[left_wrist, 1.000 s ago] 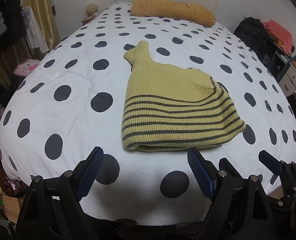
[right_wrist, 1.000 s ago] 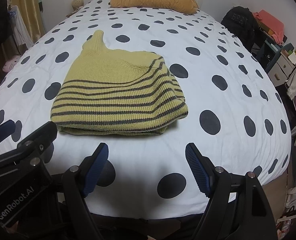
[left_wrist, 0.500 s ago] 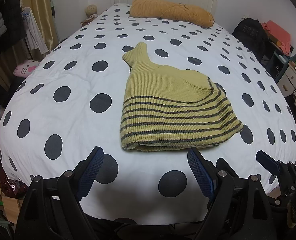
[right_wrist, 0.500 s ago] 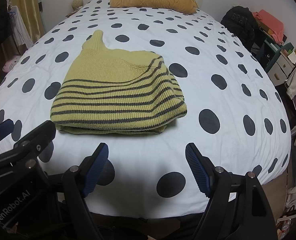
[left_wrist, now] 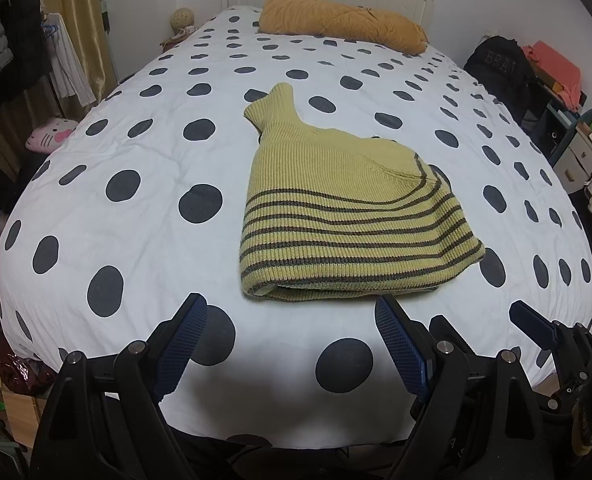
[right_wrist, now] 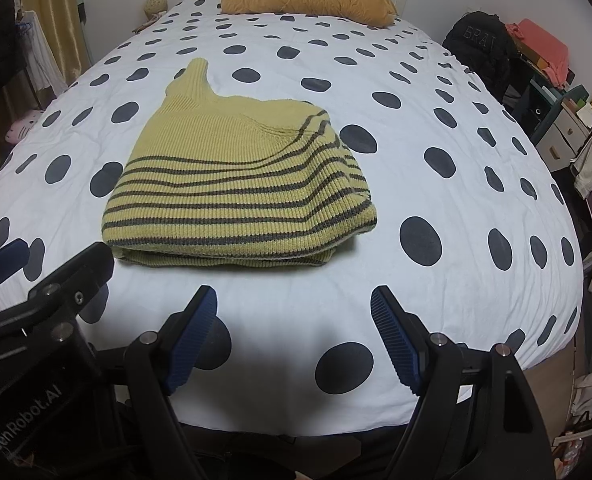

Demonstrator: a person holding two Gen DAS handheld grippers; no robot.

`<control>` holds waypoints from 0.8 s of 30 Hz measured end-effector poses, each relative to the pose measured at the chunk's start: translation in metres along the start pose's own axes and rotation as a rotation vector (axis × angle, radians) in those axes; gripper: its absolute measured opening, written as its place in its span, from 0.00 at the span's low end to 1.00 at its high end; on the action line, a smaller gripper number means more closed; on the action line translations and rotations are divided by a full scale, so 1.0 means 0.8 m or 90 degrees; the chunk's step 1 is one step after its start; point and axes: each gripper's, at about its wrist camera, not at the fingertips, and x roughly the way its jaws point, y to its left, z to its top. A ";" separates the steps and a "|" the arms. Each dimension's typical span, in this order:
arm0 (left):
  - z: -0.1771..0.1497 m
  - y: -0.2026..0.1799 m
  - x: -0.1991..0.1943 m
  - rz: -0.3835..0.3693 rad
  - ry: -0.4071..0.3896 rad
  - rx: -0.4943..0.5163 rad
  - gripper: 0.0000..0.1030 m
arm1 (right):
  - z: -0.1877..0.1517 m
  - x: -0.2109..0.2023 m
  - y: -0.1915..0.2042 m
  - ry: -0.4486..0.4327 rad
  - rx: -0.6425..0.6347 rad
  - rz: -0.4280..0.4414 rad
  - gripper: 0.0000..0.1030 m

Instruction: Fold large clothes

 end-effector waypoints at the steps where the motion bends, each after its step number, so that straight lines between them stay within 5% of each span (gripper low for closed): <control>1: 0.000 0.000 0.000 0.000 0.000 0.000 0.84 | -0.001 0.000 0.000 0.000 0.000 0.000 0.77; 24: -0.002 0.001 0.002 -0.003 0.002 -0.004 0.84 | 0.000 0.005 -0.004 0.008 -0.001 0.000 0.77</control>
